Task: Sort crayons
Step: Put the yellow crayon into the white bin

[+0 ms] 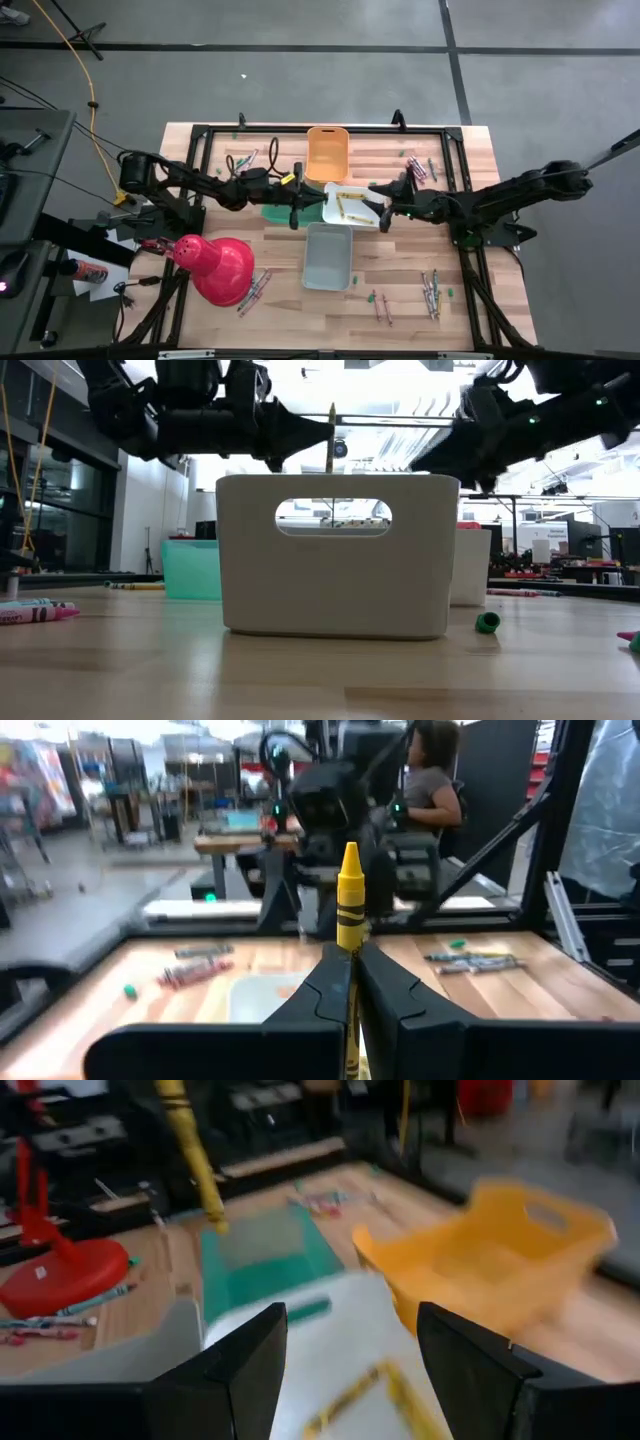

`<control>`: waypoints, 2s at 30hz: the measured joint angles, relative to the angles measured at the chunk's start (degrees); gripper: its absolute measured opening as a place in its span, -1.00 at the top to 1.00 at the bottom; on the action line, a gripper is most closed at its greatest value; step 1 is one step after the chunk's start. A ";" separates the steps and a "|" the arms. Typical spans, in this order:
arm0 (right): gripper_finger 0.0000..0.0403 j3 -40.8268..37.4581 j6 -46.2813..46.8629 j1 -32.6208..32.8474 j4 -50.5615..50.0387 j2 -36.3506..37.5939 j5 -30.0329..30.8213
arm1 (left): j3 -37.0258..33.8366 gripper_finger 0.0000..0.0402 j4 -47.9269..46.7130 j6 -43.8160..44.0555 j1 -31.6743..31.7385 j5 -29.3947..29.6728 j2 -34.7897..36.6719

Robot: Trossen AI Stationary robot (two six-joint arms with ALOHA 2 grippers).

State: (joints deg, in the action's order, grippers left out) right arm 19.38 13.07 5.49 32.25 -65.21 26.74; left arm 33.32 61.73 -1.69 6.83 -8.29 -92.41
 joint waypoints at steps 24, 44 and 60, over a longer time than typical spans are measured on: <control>-0.09 0.04 -18.57 -0.90 23.37 10.55 -5.73 | 29.57 1.00 -49.93 -9.80 -1.36 5.09 -5.22; -0.09 0.04 -16.78 -0.08 9.91 21.01 -5.68 | 69.30 1.00 -97.37 -14.89 -1.15 11.18 -33.79; -0.09 0.04 -16.53 -0.08 9.52 20.99 -5.64 | 70.63 1.00 -103.21 -13.97 -0.32 7.83 -35.70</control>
State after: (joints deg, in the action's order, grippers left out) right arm 19.42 -3.46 5.41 41.77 -44.23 21.10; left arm 103.95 -41.48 -15.66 6.52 -0.46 -128.11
